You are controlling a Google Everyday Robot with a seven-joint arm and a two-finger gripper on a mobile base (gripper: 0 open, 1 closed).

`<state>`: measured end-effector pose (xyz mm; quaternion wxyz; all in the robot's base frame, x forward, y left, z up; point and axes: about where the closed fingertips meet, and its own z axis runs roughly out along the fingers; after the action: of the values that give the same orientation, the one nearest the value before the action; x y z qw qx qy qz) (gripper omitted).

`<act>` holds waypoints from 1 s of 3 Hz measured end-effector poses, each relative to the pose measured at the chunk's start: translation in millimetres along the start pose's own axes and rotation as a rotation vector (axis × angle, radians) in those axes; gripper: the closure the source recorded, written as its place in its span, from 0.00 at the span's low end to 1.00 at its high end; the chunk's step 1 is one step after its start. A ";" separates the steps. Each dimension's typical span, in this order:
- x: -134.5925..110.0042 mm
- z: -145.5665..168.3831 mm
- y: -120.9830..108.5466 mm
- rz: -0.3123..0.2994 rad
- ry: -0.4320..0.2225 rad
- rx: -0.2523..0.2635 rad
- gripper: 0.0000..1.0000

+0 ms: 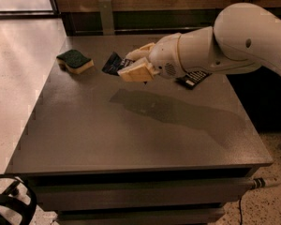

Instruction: Move rxbar blueberry near sponge

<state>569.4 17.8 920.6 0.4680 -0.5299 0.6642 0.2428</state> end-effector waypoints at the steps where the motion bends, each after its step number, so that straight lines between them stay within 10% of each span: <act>1: -11.3 6.3 -50.1 0.032 0.025 0.081 1.00; 3: -30.8 47.3 -103.6 0.046 0.099 0.124 1.00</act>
Offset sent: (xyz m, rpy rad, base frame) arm 0.1439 0.0041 0.0371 -0.0932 0.0109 -0.1920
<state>683.1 38.0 944.7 0.4611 -0.4960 0.7121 0.1853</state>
